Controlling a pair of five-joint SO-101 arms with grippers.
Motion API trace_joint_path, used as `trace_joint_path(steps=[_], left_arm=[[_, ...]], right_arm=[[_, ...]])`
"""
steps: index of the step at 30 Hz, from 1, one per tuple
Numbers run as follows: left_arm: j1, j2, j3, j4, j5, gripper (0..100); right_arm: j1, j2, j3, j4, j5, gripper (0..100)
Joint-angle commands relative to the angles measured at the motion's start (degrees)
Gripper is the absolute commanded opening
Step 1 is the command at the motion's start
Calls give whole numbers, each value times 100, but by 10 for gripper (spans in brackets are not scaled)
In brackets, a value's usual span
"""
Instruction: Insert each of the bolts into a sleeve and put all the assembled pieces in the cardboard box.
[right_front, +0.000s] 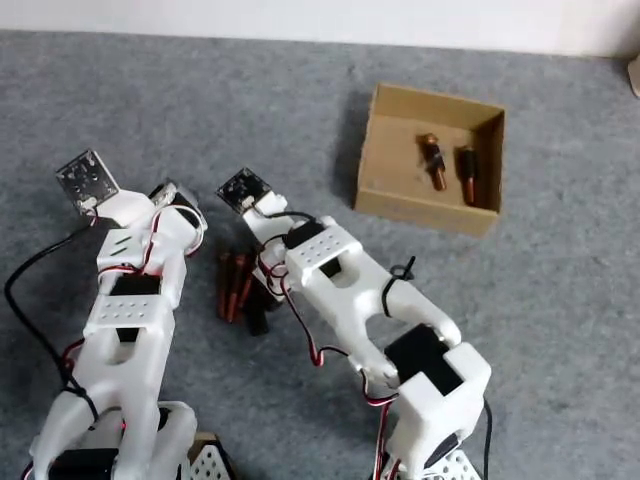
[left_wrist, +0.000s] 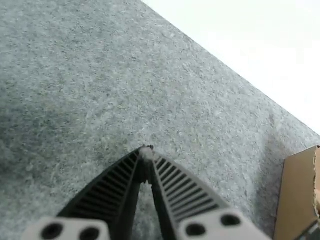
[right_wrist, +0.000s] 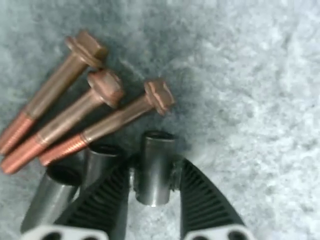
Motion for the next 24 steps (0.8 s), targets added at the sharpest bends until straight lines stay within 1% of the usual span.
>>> trace_joint_path(steps=[1,6,8,9,11,14,17,19,21,24], left_arm=[[-4,-22,-303,-149,35,7],[4,22,-505,-97,35,7],[75,31,-743,281,35,7],[180,31,-980,712,9,7],[338,22,-1684,2022,-62,7],[514,101,-2941,4141,-765,7],[681,409,-3952,5723,-1196,7],[822,778,-4365,6391,-1495,7],[954,1279,-4681,6840,-1723,7],[1007,2088,-4998,7402,-1732,6]], right_arm=[[-171,-312,-101,444,70,5],[277,-1710,-13,690,70,5],[418,-2343,171,804,70,5],[479,-2633,268,822,79,5],[576,-3134,532,866,79,5],[743,-3767,963,1086,88,5],[1042,-4312,1385,1393,273,5],[1244,-4637,1701,1490,448,5],[1411,-4963,2053,1508,536,5],[1587,-5349,2571,1464,571,5]])
